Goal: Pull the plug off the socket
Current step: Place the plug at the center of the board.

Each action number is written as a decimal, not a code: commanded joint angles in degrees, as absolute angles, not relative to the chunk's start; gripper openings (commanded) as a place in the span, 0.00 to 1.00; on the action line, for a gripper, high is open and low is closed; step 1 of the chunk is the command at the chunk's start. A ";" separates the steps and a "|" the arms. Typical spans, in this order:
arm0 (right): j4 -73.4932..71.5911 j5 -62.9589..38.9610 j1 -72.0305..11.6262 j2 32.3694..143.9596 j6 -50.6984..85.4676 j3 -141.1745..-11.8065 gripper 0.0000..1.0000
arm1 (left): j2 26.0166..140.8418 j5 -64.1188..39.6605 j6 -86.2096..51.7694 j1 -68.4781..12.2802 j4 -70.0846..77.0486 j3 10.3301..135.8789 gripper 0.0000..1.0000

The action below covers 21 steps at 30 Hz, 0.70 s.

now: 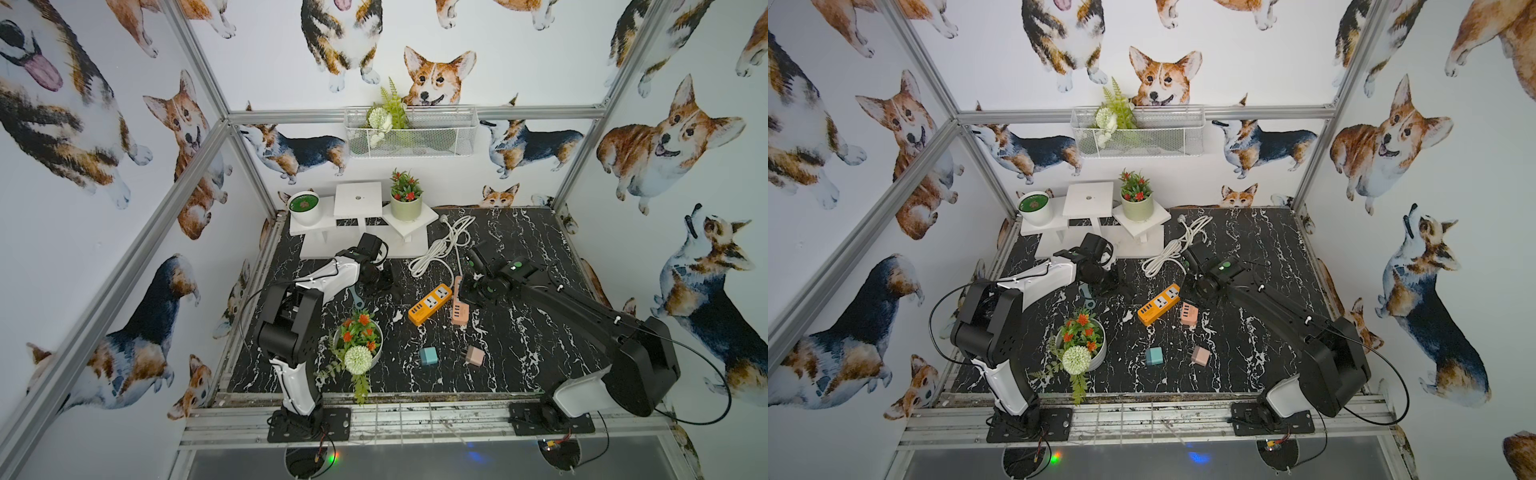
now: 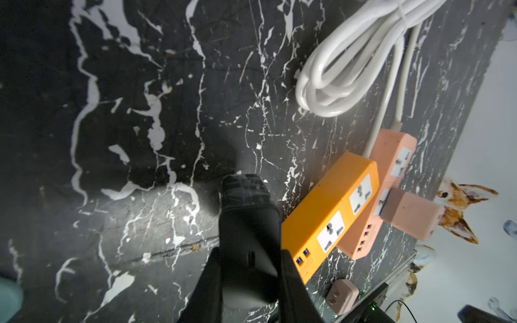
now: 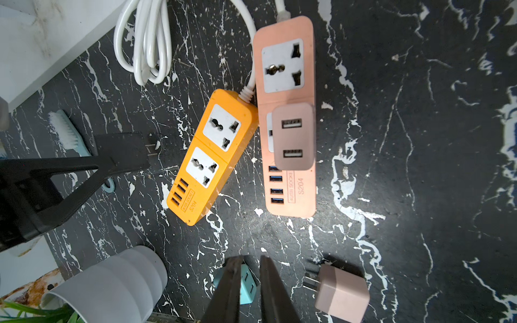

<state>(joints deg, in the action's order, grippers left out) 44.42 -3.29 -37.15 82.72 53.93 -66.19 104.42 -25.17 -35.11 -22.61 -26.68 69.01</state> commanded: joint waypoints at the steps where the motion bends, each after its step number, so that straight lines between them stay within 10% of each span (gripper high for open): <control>1: 45.76 -3.47 -37.27 81.93 53.42 -65.84 0.20 | 105.16 -25.73 -34.28 -21.08 -21.10 64.97 0.08; 9: 46.13 -3.34 -37.27 81.78 53.37 -65.68 0.21 | 103.97 -23.00 -30.75 -19.35 -23.36 62.89 0.48; 21: 52.31 0.54 -36.03 81.86 51.19 -69.15 0.22 | 97.19 -15.55 -28.71 -20.70 -32.62 71.81 0.58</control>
<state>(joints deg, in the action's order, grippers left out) 47.81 -1.98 -36.95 81.97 52.71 -67.44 99.37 -19.79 -30.15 -19.42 -27.46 67.66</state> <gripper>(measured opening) 0.213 0.581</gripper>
